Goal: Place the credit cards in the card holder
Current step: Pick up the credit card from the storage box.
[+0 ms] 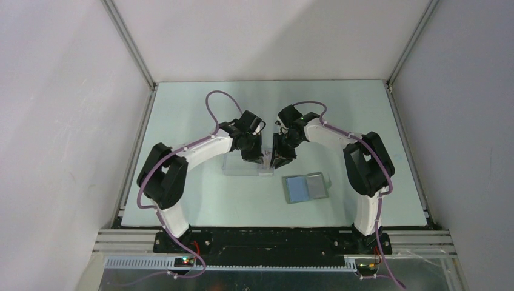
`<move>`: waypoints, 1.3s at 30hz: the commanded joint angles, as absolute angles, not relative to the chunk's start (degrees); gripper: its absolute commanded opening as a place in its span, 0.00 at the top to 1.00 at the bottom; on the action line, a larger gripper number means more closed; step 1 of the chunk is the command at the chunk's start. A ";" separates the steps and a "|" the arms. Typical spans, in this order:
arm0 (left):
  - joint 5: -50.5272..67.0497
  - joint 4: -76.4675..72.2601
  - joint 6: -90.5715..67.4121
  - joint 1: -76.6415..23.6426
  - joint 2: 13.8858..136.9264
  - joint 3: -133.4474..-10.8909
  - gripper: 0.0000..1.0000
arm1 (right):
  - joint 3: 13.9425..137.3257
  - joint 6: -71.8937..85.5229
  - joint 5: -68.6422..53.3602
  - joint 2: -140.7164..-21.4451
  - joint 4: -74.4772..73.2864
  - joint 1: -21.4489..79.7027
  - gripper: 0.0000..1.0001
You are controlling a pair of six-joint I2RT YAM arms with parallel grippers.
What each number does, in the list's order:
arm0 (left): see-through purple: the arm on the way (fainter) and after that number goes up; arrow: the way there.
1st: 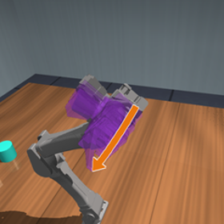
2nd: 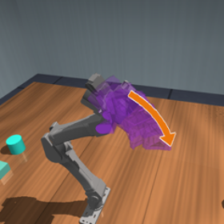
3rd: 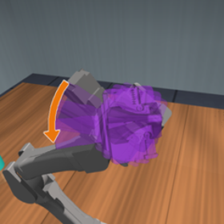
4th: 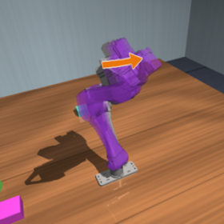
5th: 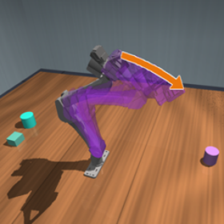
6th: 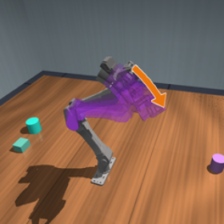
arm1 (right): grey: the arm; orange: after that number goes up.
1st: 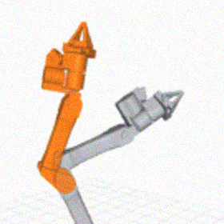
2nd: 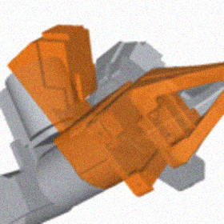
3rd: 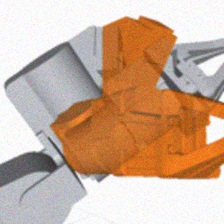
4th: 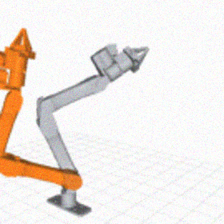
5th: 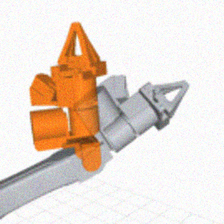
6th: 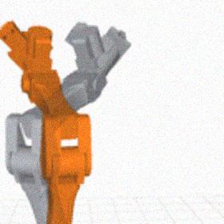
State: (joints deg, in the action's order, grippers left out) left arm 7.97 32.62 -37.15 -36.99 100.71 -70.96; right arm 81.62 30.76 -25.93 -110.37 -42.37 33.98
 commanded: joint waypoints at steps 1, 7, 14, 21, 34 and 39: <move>10.61 31.75 -38.40 -37.69 99.16 -73.43 0.91 | 81.67 29.62 -25.77 -110.66 -42.09 34.51 0.73; 11.54 31.18 -38.99 -37.71 100.96 -73.17 0.79 | 81.65 29.63 -25.84 -110.50 -42.14 34.50 0.73; 13.14 29.21 -39.73 -37.70 100.60 -72.87 0.79 | 81.65 29.53 -25.66 -110.32 -42.32 34.42 0.73; 14.70 28.06 -39.74 -37.76 99.51 -73.21 0.78 | 81.65 29.62 -25.66 -110.54 -42.19 34.39 0.73; 15.02 26.82 -39.43 -37.96 101.90 -72.04 0.77 | 81.30 29.66 -25.70 -110.63 -42.02 34.53 0.73; 12.99 26.89 -39.63 -37.95 102.11 -70.17 0.89 | 81.30 29.71 -25.56 -109.93 -42.09 34.50 0.73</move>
State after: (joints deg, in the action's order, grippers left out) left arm 13.76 28.01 -39.00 -37.50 102.24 -70.94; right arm 81.38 29.98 -25.45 -110.37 -42.94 34.02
